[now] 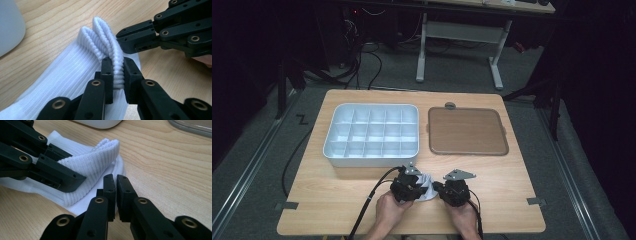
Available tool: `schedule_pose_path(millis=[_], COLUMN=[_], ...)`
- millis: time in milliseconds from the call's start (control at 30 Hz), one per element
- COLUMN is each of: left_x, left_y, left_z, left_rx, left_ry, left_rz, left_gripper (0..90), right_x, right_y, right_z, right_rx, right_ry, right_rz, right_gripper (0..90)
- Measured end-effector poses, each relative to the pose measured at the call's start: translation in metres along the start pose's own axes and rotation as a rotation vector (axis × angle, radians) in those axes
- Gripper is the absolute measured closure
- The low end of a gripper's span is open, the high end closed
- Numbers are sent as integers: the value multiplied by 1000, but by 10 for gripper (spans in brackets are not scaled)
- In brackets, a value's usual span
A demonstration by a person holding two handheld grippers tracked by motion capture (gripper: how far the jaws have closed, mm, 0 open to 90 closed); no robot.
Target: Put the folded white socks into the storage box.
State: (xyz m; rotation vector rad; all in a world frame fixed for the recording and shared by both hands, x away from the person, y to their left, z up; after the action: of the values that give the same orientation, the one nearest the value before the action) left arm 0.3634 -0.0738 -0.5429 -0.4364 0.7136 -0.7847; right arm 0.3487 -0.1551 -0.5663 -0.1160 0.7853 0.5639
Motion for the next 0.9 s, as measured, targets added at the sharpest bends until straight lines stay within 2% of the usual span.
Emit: schedule_pose_path(millis=[267, 433, 633, 733, 900], left_x=[-3, -7, -18, -26, -41], left_y=[-2, -4, -7, -8, -4], left_z=[0, 3, 11, 16, 22], left_rx=[35, 37, 11, -2, 3], left_ry=[-24, -39, -69, -90, -116], left_rz=[-1, -7, -33, -39, -33], left_gripper=[742, 625, 512, 497, 491], right_x=[-1, -4, -10, -16, -26], right_y=[1, 0, -1, -4, -6], right_z=[1, 3, 6, 8, 12], right_rx=[-13, -9, -15, -16, -20], right_ry=[-18, -32, -58, -69, -91], right_rz=[-18, -19, -37, -41, -48], right_gripper=[857, 837, 782, 767, 763])
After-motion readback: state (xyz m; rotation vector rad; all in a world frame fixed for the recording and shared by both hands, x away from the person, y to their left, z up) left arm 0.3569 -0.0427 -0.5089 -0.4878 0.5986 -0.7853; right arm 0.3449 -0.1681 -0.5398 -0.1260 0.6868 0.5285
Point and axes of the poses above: each handheld gripper's, and its own axes: x roughly forward along the jaws, z roughly out of its top, y roughly to its left, the point moved 6 cm from there along x, roughly forward along the jaws, and after that the axes turned 3 degrees about -z, right-handed, at the moved point
